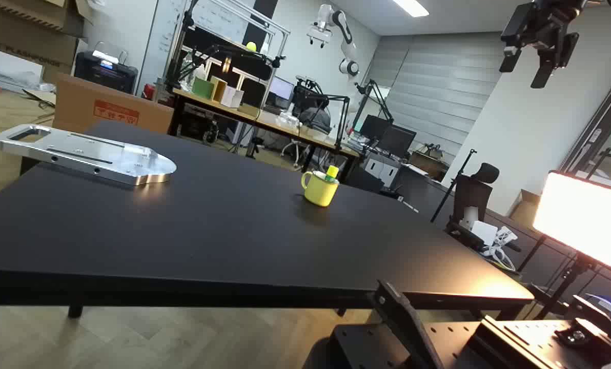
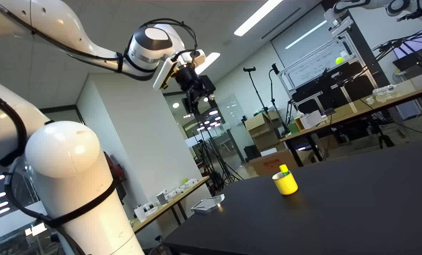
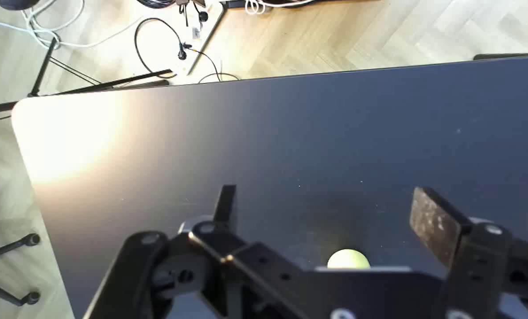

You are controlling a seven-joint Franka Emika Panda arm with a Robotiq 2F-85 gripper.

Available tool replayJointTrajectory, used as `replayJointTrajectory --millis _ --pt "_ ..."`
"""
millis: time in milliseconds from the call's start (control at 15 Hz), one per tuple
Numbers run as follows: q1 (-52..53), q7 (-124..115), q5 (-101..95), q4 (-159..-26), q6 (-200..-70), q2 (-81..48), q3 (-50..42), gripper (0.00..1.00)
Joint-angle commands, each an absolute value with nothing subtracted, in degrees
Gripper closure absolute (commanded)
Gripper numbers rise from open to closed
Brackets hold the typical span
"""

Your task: Remove the glue stick from the yellow mug

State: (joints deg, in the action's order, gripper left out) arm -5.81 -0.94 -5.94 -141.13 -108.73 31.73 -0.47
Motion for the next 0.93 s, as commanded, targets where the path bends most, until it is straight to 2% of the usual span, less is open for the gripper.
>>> replayJointTrajectory --millis 0,733,867 --pt "-5.1 -1.3 -6.3 -141.0 -108.7 31.7 -1.1 0.0" --pt "-5.1 -1.3 -6.3 -141.0 -108.8 31.7 -1.1 0.0" --pt "-4.8 3.2 -7.7 -141.8 -114.8 31.1 -2.4 0.0"
